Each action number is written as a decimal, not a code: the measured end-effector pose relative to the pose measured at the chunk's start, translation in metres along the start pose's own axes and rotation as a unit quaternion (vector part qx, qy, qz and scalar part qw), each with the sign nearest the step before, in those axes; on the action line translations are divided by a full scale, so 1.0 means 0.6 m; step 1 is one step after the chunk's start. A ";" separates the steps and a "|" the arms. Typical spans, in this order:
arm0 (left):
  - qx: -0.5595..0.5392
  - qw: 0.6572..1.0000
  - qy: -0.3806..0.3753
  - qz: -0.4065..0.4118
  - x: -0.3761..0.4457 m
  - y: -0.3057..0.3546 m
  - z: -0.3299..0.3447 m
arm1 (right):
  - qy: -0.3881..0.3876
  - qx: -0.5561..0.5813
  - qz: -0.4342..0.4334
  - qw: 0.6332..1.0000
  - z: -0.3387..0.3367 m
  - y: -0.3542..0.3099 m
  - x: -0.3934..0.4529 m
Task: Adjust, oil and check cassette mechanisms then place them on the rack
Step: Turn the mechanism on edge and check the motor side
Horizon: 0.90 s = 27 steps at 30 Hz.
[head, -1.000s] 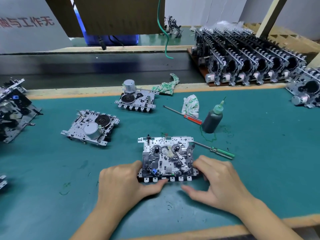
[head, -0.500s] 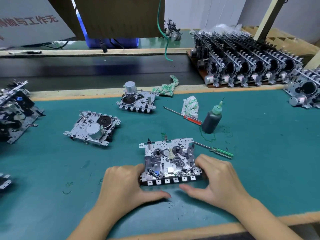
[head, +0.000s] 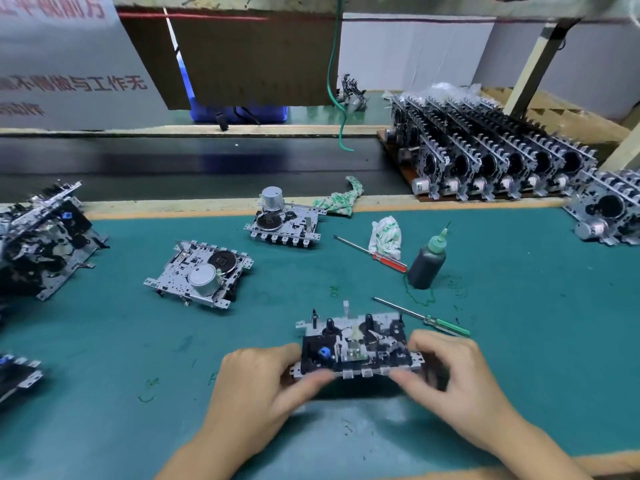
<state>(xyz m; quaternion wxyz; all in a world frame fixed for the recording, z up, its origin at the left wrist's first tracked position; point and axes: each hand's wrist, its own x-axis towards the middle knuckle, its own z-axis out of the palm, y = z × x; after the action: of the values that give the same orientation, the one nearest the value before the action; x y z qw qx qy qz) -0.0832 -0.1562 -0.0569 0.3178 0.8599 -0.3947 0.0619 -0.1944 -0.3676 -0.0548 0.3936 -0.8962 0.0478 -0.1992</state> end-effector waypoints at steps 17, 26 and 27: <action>0.181 0.977 -0.006 -0.116 0.053 0.037 -0.013 | 0.009 0.257 0.195 0.946 0.017 -0.013 0.053; 0.001 0.995 0.018 0.098 0.074 0.061 0.003 | -0.027 0.012 0.032 0.999 0.006 0.012 0.052; -0.018 0.995 0.016 0.095 0.076 0.061 0.008 | -0.022 0.063 0.042 0.997 0.011 0.014 0.052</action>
<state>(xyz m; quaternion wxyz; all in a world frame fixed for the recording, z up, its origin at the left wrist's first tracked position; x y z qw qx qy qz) -0.0793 -0.2060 -0.0264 0.3324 0.8113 -0.4707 0.0989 -0.1625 -0.3764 -0.0552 0.4579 -0.8712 0.0636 -0.1653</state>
